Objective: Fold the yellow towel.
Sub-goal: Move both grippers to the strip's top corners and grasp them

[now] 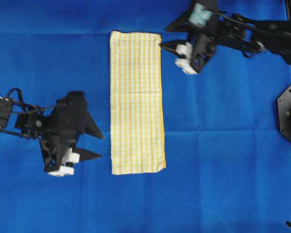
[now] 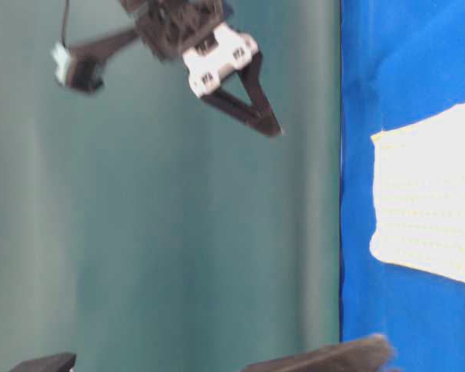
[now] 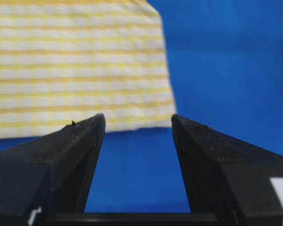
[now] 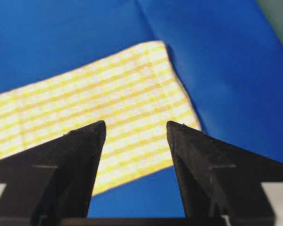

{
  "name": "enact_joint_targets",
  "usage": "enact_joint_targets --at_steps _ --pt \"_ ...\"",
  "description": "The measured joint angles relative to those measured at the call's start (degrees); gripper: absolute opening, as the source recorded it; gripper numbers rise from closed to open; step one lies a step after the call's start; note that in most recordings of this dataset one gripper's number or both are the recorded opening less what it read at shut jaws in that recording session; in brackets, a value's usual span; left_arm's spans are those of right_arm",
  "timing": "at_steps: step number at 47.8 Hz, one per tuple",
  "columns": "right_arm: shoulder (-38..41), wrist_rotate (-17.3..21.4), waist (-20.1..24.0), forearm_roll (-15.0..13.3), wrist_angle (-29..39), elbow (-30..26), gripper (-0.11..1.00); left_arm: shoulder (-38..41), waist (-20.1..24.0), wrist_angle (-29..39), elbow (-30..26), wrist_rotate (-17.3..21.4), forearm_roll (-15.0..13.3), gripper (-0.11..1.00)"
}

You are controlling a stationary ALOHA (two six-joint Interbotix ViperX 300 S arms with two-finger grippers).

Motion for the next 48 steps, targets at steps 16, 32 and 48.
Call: enact_joint_targets --at_steps 16,32,48 --pt "-11.2 0.4 4.2 0.0 -6.7 10.0 0.55 -7.1 8.4 -10.4 6.4 3.4 0.4 0.51" --pt "-13.7 0.3 6.9 0.1 -11.7 12.7 0.56 -9.1 12.3 -21.5 11.7 4.8 0.4 0.52" --pt "-11.0 0.3 6.9 0.0 -12.5 11.9 0.56 -8.4 12.9 -22.3 11.9 5.0 0.4 0.51"
